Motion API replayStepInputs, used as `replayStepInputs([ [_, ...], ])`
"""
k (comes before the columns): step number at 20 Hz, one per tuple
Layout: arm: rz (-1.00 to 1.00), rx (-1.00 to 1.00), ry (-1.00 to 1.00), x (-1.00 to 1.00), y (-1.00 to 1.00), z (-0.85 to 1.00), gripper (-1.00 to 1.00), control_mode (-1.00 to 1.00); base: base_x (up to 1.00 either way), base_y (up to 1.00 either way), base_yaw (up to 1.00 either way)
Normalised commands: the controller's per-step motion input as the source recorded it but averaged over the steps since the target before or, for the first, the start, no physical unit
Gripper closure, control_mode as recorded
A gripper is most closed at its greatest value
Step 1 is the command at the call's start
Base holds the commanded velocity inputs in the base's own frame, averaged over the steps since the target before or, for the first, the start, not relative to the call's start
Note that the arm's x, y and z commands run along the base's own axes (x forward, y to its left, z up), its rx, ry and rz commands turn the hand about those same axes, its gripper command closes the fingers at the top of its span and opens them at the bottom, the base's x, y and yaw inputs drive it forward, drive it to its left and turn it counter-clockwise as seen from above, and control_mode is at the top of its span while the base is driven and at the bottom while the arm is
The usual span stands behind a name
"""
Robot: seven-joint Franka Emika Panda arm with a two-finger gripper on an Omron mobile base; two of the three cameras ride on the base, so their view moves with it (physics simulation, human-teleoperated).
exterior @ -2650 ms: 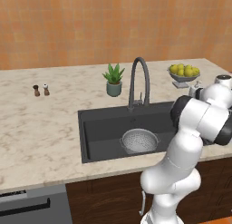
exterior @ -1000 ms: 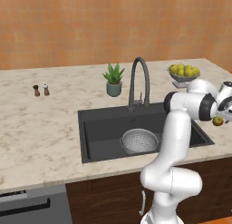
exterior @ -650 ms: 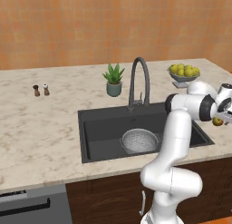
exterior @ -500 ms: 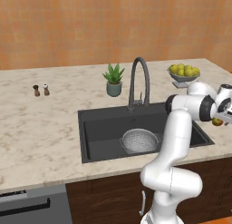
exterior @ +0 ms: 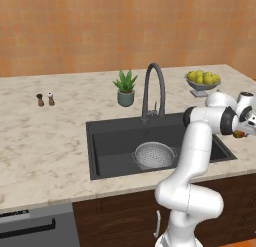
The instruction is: Put the colander in the sink, put the apple in the colander, and turn on the sink faucet and pour water over the colander.
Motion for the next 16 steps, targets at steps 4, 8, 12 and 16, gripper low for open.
replayStepInputs([
  [4,0.0,0.02,0.05,-0.08,0.12,-0.28,1.0,-1.0,0.0,0.0,0.0],
  [8,0.0,0.12,-0.01,-0.27,0.21,0.02,1.0,-1.0,0.0,0.0,0.0],
  [12,0.04,0.12,-0.09,-0.65,0.47,0.28,1.0,-1.0,0.0,0.0,0.0],
  [16,0.18,0.02,-0.01,-0.53,0.8,0.21,1.0,-1.0,0.0,0.0,0.0],
])
